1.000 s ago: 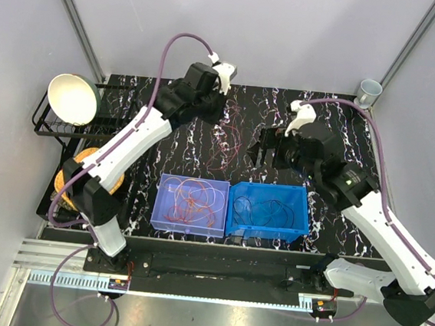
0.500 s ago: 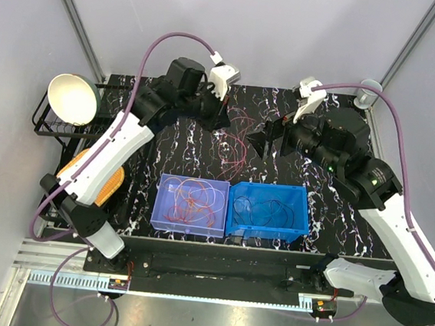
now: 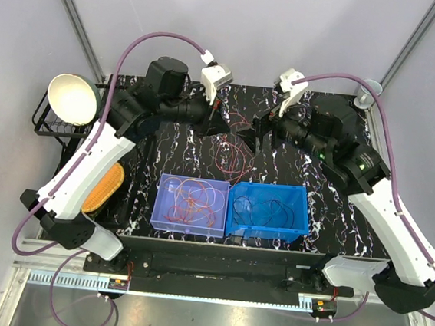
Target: Untangle the cables
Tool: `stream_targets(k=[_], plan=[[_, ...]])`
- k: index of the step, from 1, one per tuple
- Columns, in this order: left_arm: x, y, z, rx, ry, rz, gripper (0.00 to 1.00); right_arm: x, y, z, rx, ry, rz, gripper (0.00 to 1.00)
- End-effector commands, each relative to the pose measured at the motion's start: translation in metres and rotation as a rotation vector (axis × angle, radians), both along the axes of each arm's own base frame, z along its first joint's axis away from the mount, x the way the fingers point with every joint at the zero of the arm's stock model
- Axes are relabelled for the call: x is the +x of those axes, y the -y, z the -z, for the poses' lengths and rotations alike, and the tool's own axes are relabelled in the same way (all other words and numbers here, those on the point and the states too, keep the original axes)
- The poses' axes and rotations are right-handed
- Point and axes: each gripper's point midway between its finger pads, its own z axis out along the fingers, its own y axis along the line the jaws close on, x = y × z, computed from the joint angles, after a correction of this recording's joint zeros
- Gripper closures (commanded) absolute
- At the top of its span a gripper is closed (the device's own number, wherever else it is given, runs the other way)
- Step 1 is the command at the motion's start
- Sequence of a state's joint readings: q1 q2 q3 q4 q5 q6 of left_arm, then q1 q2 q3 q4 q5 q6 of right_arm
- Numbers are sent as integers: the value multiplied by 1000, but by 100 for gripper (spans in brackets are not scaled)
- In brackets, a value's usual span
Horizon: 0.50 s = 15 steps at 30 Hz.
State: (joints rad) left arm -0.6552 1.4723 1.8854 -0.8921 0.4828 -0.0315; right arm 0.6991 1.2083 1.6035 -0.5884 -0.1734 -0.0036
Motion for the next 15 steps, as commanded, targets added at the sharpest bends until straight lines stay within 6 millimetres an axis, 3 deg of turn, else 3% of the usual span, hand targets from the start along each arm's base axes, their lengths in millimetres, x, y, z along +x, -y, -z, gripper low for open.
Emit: stream_targets(k=[1,4,11,15], plan=[[-20,-3,-29,-67,62,61,100,1,-7,-23,13,77,-50,10],[-23,-5,-29,-67,66,62,100,2,-12,-19,3,66,-71,19],[-23,-8,-27,-58,70,51,100,-1,-18,-10,-6,25,-101,53],[-21,-9,-25,-52,68,38,100,-1,-17,-8,-1,10,-91,90]])
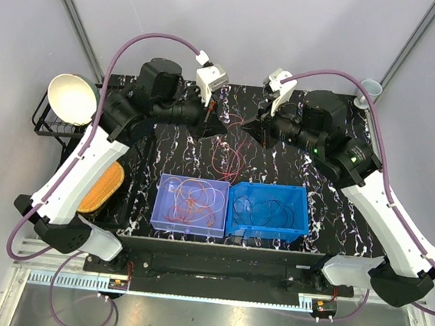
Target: Untangle the cables
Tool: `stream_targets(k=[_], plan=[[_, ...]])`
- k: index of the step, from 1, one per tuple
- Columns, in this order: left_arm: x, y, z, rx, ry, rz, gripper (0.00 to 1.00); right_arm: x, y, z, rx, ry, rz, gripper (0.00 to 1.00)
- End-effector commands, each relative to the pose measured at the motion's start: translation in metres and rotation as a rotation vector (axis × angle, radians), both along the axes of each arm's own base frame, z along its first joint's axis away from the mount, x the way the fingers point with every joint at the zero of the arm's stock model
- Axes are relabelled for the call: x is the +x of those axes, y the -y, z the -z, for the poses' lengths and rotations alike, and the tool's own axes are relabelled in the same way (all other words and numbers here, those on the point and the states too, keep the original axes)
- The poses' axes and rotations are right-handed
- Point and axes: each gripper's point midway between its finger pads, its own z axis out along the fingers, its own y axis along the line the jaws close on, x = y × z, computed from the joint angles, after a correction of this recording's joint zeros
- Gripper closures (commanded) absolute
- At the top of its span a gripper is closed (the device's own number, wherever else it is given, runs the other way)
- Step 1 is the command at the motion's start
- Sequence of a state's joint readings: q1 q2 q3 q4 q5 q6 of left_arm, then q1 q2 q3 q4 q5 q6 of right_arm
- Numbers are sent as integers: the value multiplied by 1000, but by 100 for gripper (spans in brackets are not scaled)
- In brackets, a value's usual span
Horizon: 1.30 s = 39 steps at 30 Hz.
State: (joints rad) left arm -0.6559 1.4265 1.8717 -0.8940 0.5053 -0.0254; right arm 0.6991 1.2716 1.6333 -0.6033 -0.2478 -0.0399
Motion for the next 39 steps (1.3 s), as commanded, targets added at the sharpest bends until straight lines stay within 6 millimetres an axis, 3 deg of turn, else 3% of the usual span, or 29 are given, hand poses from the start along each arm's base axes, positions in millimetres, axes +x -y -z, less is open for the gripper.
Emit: stream_targets(k=[1,7,8,10,11,14,23,24,26,27,34,36,39], plan=[[-7,-3,-14,-28,44,15,100,-3,2,-21,44,24,3,100],[-5,-2,-11,-33,40,-1,100,-2,6,-29,64,33,31,100],[-4,-4,-12,-33,41,-11,93,-1,7,-32,83,19,47,100],[2,-7,-7,-19,39,-51,62,4,14,-39,102,26,104,100],[2,-9,-8,-20,43,-64,38,6,16,-40,106,26,125,100],[6,-18,0,-6,49,-125,4,8,24,-54,134,46,173,100],[10,-52,25,-1,69,-321,1,3,47,-90,214,94,263,100],[10,-53,38,12,58,-335,1,4,52,-94,218,102,290,100],[6,-64,40,-3,65,-377,1,3,56,-97,224,103,302,100],[6,-66,53,8,50,-392,1,1,59,-101,233,104,313,100],[-9,-100,82,-3,25,-529,1,-9,74,-106,243,100,344,100],[-11,-109,96,13,9,-569,1,-11,76,-101,234,86,348,100],[-20,-126,102,-6,14,-626,1,-17,80,-94,227,62,348,100]])
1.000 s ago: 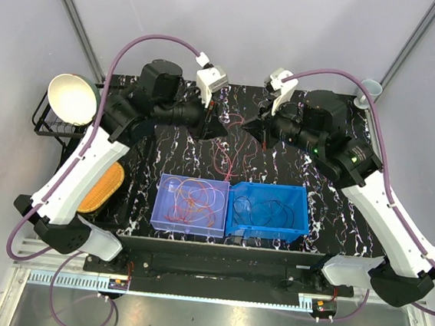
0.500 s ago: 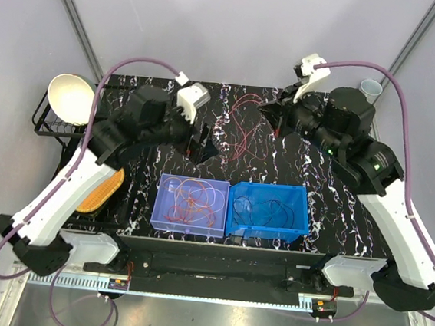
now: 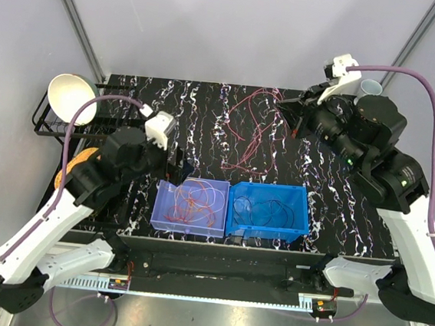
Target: Untangle the cables
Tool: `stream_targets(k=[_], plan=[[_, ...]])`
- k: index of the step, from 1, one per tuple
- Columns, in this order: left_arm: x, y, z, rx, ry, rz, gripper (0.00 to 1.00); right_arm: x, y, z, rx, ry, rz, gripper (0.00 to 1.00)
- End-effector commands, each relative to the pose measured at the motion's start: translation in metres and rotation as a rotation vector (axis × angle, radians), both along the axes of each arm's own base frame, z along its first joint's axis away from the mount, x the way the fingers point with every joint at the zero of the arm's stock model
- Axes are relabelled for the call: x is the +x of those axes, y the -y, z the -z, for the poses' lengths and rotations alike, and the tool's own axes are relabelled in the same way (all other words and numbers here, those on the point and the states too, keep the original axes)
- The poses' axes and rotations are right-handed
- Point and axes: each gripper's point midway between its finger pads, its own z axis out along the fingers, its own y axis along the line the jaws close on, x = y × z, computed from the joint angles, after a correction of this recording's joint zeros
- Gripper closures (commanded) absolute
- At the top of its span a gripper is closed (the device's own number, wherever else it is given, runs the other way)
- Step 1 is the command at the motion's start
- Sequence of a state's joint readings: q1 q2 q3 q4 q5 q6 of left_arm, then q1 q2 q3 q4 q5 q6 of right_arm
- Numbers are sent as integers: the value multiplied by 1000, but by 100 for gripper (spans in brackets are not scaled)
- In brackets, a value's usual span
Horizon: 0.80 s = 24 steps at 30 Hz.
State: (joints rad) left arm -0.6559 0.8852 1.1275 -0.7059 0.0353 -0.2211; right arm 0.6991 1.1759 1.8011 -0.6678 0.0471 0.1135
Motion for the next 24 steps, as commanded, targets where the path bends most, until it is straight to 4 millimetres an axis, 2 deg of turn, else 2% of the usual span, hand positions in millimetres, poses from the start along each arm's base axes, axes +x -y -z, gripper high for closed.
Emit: stream_targets(k=[1,9,19,24], plan=[[1,-22,-6,-57,63,-132,1,-12,16,-4,29,-12,29,100],[-12,-47,18,-47,34,-222,1,-32,33,26,16,-84,48,100],[-19,-55,54,-24,-24,-259,1,-51,46,48,28,-153,55,100],[-20,-56,55,-26,-28,-263,1,-56,50,73,21,-210,65,100]])
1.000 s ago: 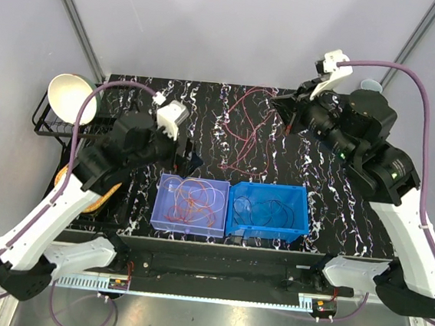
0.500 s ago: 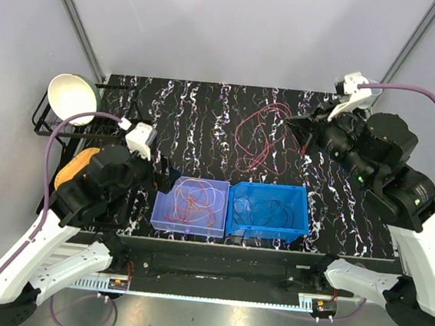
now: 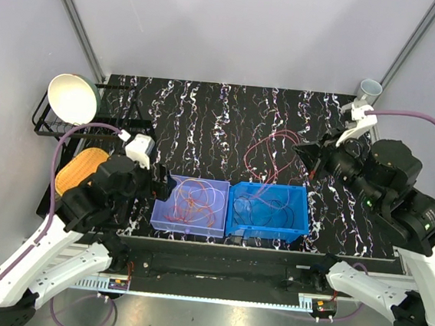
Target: Untangle the cables
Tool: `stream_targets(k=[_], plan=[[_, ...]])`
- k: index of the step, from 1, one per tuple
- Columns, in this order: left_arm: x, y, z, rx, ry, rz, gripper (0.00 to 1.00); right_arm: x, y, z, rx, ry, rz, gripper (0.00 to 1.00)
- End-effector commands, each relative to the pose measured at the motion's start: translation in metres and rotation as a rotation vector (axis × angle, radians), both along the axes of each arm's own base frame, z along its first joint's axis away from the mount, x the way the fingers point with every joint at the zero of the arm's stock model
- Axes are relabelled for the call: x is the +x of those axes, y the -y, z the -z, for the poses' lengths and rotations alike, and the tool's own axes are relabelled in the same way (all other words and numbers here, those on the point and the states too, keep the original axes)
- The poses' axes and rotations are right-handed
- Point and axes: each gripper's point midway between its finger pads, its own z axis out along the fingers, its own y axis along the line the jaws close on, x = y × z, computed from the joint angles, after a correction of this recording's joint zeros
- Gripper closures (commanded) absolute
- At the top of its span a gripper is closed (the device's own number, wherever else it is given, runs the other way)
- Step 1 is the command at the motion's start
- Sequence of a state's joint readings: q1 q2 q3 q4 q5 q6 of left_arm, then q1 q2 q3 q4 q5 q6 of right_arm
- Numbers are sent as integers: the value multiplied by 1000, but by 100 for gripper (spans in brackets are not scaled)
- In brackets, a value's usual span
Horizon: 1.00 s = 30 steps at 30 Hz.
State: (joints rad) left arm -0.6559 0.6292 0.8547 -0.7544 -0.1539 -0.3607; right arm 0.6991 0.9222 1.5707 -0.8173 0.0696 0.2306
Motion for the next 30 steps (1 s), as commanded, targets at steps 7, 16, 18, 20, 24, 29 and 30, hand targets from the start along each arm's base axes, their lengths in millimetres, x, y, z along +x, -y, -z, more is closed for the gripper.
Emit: stream_targets(k=[7,16,18,20,24,29,30], plan=[[6,-5,-9,-20,47,-45,1,-4,12,54,-17,-135,71,100],[6,-7,-9,-16,54,-56,1,0,16,107,-58,-254,142,100],[6,-8,-9,-17,55,-56,1,1,17,120,-71,-284,161,100],[6,-8,-10,-19,59,-58,1,2,18,129,-79,-304,173,100],[6,-7,-8,-16,53,-55,1,2,18,153,-96,-363,197,100],[6,-8,-9,-19,57,-55,1,8,26,173,-131,-394,270,100],[5,-7,-9,-21,56,-54,1,8,28,179,-145,-406,283,100]])
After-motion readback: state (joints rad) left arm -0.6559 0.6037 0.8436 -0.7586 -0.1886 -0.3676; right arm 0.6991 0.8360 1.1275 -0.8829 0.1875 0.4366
